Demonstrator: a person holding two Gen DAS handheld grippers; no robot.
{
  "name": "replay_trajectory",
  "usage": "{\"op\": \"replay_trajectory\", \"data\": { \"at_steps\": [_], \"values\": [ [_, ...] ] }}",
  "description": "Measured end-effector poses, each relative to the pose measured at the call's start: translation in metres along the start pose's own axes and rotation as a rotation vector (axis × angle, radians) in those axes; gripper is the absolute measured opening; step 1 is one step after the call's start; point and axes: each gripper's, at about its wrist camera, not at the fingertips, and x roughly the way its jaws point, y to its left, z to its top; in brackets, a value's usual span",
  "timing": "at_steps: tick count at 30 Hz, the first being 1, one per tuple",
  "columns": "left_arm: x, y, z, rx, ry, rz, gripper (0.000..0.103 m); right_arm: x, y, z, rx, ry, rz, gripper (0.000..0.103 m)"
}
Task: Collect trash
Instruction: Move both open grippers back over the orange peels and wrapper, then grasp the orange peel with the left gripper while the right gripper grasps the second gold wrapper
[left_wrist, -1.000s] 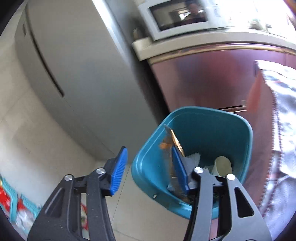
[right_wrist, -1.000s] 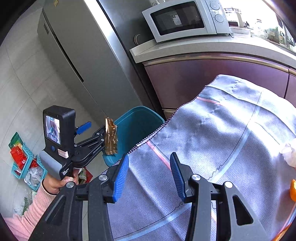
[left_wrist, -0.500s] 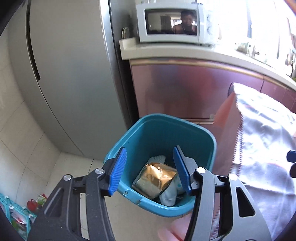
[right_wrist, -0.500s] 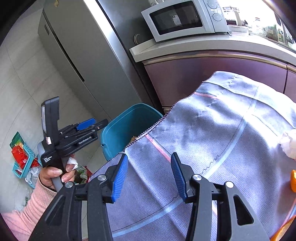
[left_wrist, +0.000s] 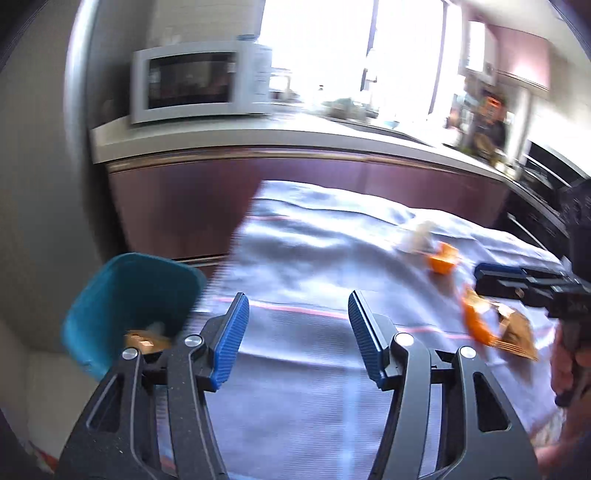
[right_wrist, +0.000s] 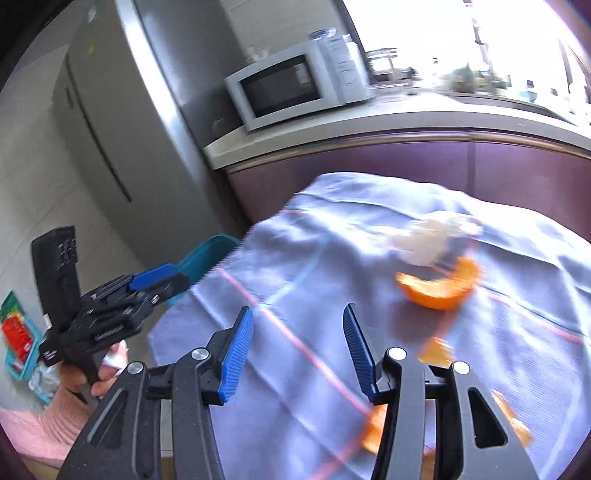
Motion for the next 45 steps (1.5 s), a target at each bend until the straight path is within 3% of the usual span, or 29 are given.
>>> {"op": "replay_trajectory", "data": {
  "at_steps": [4, 11, 19, 25, 28, 32, 38, 45],
  "values": [
    [0.012, -0.050, -0.005, 0.051, 0.030, -0.167, 0.058, -0.034, -0.044, -0.022, 0.103, -0.018, -0.109, 0.050],
    [0.038, -0.117, -0.019, 0.124, 0.115, -0.324, 0.058, -0.060, -0.096, -0.066, 0.240, 0.000, -0.206, 0.051],
    [0.078, -0.156, -0.025, 0.149, 0.200, -0.322, 0.056, -0.069, -0.108, -0.100, 0.309, 0.020, -0.175, 0.055],
    [0.102, -0.161, -0.025, 0.121, 0.274, -0.333, 0.040, -0.063, -0.103, -0.104, 0.318, 0.024, -0.123, 0.054],
    [0.109, -0.158, -0.025, 0.086, 0.302, -0.358, 0.035, -0.061, -0.103, -0.104, 0.328, 0.024, -0.096, 0.046],
    [0.112, -0.157, -0.025, 0.075, 0.314, -0.370, 0.018, -0.059, -0.102, -0.103, 0.326, 0.025, -0.088, 0.028],
    [0.110, -0.155, -0.025, 0.064, 0.308, -0.366, 0.016, -0.060, -0.100, -0.103, 0.323, 0.021, -0.076, 0.011],
    [0.102, -0.147, -0.022, 0.044, 0.289, -0.357, 0.014, -0.063, -0.091, -0.095, 0.293, -0.002, -0.057, 0.003]
  ]
}}
